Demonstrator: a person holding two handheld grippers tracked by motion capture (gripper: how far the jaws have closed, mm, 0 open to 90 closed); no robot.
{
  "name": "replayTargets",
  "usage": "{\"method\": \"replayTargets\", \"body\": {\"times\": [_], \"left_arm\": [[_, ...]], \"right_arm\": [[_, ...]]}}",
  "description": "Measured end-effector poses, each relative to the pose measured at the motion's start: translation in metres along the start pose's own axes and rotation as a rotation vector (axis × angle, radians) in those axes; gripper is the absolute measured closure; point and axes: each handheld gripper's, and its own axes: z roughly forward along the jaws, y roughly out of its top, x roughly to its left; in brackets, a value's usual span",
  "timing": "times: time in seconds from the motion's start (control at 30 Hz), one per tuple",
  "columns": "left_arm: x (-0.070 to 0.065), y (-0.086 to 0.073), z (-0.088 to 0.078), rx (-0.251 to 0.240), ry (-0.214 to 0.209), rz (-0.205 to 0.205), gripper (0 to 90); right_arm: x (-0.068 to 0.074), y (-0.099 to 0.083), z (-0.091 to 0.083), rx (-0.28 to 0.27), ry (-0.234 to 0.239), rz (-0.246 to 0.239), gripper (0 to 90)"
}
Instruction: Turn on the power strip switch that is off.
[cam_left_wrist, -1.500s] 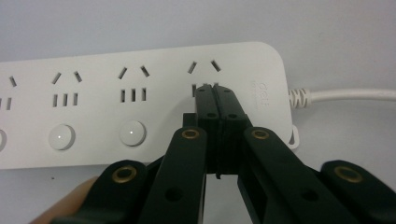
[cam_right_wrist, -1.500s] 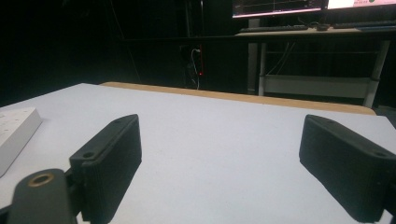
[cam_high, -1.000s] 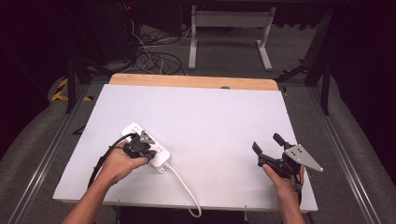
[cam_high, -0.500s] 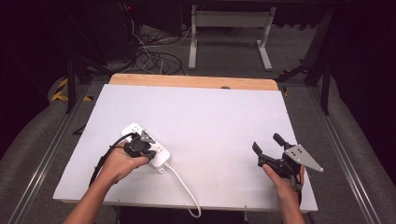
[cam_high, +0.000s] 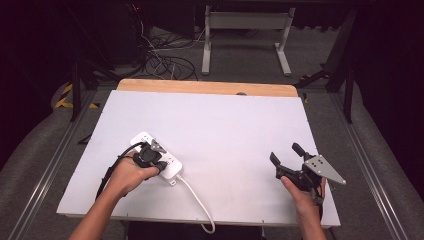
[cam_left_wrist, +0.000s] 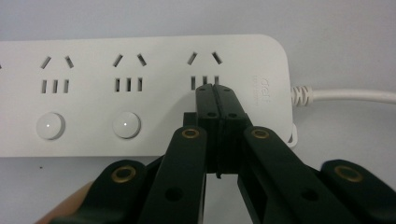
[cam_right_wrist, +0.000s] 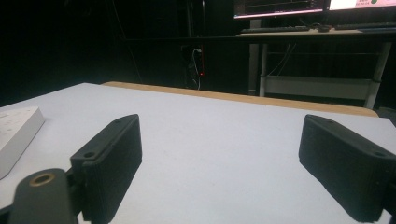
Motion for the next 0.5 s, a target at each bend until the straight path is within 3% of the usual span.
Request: {"method": "replayTargets", "body": {"times": [0.5], "left_arm": [[0.0007, 0.0002, -0.0001, 0.002, -0.003, 0.006, 90.0]], "right_arm": [[0.0007, -0.0001, 0.0009, 0.003, 0.001, -0.003, 14.3]]}}
